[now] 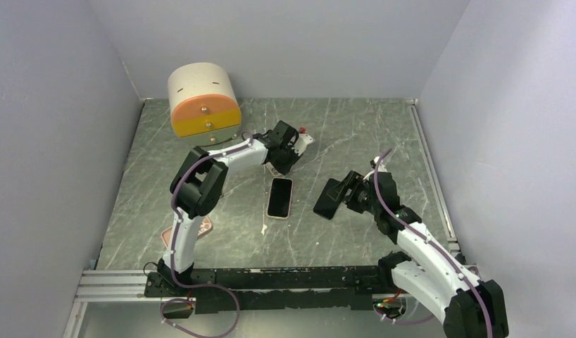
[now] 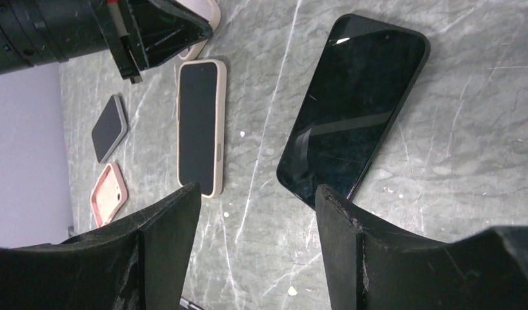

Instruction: Put the phone into the phone case

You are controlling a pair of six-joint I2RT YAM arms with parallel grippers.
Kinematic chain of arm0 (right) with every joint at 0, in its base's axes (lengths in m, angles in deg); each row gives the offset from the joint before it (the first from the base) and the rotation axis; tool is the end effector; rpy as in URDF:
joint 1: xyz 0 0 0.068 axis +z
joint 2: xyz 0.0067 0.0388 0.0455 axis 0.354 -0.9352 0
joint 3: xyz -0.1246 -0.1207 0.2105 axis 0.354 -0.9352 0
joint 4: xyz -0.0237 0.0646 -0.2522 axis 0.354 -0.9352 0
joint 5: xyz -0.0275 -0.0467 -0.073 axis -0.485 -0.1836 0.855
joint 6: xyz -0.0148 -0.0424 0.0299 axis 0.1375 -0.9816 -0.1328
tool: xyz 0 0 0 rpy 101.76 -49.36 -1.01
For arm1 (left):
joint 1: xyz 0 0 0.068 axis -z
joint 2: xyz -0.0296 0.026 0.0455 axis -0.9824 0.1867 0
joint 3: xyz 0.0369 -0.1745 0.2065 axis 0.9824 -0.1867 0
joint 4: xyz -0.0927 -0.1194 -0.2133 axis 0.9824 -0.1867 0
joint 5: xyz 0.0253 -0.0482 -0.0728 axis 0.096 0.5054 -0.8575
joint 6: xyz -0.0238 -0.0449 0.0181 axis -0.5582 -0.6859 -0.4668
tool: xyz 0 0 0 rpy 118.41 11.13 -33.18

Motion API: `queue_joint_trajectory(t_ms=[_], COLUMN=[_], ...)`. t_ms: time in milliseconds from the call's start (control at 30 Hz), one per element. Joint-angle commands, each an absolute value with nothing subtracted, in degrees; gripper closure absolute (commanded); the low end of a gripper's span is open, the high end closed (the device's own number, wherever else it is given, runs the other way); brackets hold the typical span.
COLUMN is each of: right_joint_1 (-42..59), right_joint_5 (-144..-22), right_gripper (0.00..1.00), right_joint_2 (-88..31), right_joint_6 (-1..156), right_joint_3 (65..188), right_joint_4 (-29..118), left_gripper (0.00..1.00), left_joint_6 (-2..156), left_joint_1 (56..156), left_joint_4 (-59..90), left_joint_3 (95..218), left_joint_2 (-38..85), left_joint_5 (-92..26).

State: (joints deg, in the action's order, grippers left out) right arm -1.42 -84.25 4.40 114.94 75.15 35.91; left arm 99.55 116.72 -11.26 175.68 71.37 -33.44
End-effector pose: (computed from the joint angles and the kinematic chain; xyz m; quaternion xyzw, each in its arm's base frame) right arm 0.1722 0.0663 0.2062 0.1547 0.8643 0.3095 0.3650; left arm 0.3652 -0.2866 0.1671 0.4122 0.8602 -0.1363 0.2676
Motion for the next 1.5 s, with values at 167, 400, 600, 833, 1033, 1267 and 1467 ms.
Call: queue_joint_trajectory(t_ms=[167, 400, 600, 833, 1033, 1267, 1467], right_joint_1=[-0.12, 6.15, 16.13, 23.92, 29.43, 32.26, 33.17], right_joint_5=[-85.42, -82.81, -81.83, -84.18, -81.77, -80.18, -79.39], right_gripper=[0.32, 0.35, 0.40, 0.54, 0.55, 0.55, 0.56], right_joint_2=[6.90, 3.51, -1.94, -11.54, -18.61, -27.25, -34.01], right_joint_6=[112.93, 110.60, 111.19, 113.66, 113.47, 115.86, 116.25], right_joint_3=[74.85, 76.24, 78.85, 76.14, 79.04, 81.22, 84.00], right_joint_4=[38.17, 41.28, 44.78, 60.15, 62.96, 64.70, 65.15], left_gripper=[0.98, 0.98, 0.97, 0.97, 0.97, 0.98, 0.97], left_joint_6=[93.43, 85.09, 75.92, 69.26, 56.70, 45.08, 38.07], left_joint_1=[116.42, 115.61, 114.58, 112.72, 106.33, 99.95, 99.94], left_joint_4=[-15.93, -16.88, -21.00, -27.29, -26.77, -33.81, -31.85], left_joint_3=[179.70, 179.39, 180.11, 178.47, 168.45, 164.37, 158.38], left_joint_2=[67.52, 59.60, 52.13, 42.33, 30.13, 22.78, 18.13], left_joint_5=[-26.18, -24.04, -23.57, -20.38, -21.65, -26.16, -28.40])
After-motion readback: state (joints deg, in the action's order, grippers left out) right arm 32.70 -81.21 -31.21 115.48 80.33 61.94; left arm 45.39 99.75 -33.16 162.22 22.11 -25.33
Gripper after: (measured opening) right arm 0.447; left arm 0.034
